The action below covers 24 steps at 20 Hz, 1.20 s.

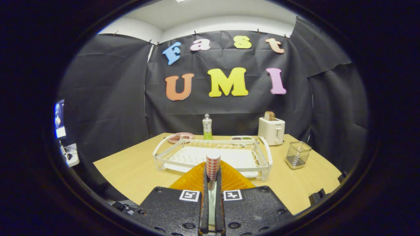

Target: Take the plate from the dish rack, then take the spoon from the basket and place it into the plate.

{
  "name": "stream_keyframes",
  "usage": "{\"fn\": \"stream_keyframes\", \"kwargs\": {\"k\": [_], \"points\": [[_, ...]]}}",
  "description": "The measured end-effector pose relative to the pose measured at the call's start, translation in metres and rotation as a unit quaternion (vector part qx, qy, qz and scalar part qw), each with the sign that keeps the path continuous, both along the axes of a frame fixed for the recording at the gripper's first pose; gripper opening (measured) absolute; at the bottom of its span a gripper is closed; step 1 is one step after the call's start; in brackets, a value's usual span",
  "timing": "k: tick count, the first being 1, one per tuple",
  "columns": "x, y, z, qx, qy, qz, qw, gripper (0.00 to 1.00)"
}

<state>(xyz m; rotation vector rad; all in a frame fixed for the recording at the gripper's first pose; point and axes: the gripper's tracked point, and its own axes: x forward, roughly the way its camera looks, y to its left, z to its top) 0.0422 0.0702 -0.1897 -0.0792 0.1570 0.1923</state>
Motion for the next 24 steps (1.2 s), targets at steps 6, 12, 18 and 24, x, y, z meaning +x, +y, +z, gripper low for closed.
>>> {"fn": "stream_keyframes", "kwargs": {"k": [6,12,18,24], "points": [[0.01,0.009,-0.02,0.0,0.03,0.0,1.0,0.13],[0.016,-0.01,-0.02,-0.008,0.051,-0.012,0.999,0.34],[0.01,-0.05,-0.003,-0.026,0.04,-0.051,0.998,0.92],[-0.011,-0.091,0.018,-0.005,0.03,-0.076,0.997,1.0]]}}
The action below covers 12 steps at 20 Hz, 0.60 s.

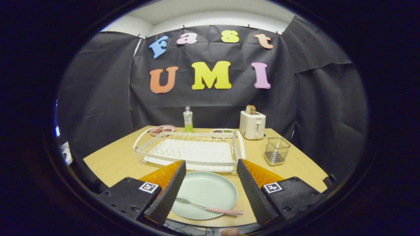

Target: Take the plate from the dish rack, then take the spoon from the basket and place it into the plate.

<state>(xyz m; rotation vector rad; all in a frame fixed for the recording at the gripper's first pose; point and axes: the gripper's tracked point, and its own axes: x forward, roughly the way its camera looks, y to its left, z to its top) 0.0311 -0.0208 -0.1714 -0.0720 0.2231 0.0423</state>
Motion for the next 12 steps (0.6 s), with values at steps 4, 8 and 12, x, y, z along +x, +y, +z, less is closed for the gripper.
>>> {"fn": "stream_keyframes", "kwargs": {"k": [4,8,12], "points": [[-0.023,-0.012,0.026,0.014,-0.01,-0.009,1.0,1.0],[-0.05,-0.01,0.057,0.02,-0.046,0.013,0.999,1.0],[-0.081,-0.016,0.087,0.009,-0.08,0.022,0.996,1.0]]}}
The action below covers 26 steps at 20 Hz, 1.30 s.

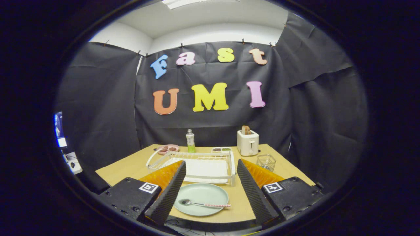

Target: Take the plate from the dish rack, then take the spoon from the basket and place it into the plate.

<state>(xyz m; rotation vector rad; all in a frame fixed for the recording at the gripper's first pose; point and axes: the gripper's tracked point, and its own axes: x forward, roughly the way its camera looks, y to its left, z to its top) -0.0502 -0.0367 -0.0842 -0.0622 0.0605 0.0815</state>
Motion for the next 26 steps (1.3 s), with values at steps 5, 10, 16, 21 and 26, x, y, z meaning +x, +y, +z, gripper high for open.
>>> {"fn": "stream_keyframes", "kwargs": {"k": [5,10,16,21,26], "points": [[-0.026,-0.004,0.018,-0.024,-0.026,-0.005,0.999,1.0],[-0.027,-0.014,0.014,-0.019,-0.01,-0.024,0.999,1.0],[-0.021,-0.023,0.013,0.008,-0.012,-0.024,1.0,1.0],[-0.017,-0.024,0.009,-0.003,-0.009,-0.025,1.0,1.0],[-0.013,-0.026,0.007,0.007,-0.009,-0.024,1.0,1.0]]}}
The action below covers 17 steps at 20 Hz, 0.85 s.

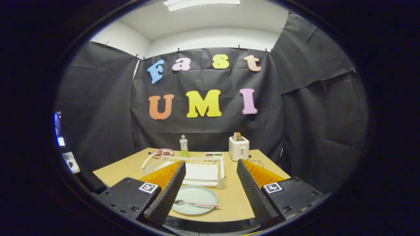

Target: Take the plate from the dish rack, then take the spoon from the basket and place it into the plate.

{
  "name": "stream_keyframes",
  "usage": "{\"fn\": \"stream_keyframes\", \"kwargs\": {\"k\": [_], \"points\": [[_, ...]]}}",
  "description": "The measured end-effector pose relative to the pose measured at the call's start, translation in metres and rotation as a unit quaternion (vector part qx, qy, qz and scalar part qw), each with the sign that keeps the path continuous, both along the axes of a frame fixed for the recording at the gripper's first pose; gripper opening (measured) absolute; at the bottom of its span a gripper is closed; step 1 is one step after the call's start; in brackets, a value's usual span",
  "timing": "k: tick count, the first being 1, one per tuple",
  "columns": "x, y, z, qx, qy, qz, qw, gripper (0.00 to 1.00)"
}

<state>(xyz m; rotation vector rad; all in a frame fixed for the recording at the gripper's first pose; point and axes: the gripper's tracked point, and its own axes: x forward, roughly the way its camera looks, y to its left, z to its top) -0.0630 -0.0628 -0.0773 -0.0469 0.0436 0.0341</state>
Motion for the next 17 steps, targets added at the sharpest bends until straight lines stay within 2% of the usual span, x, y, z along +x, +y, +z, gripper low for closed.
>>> {"fn": "stream_keyframes", "kwargs": {"k": [17], "points": [[0.004,0.005,-0.012,-0.012,0.007,-0.009,1.0,1.0]]}}
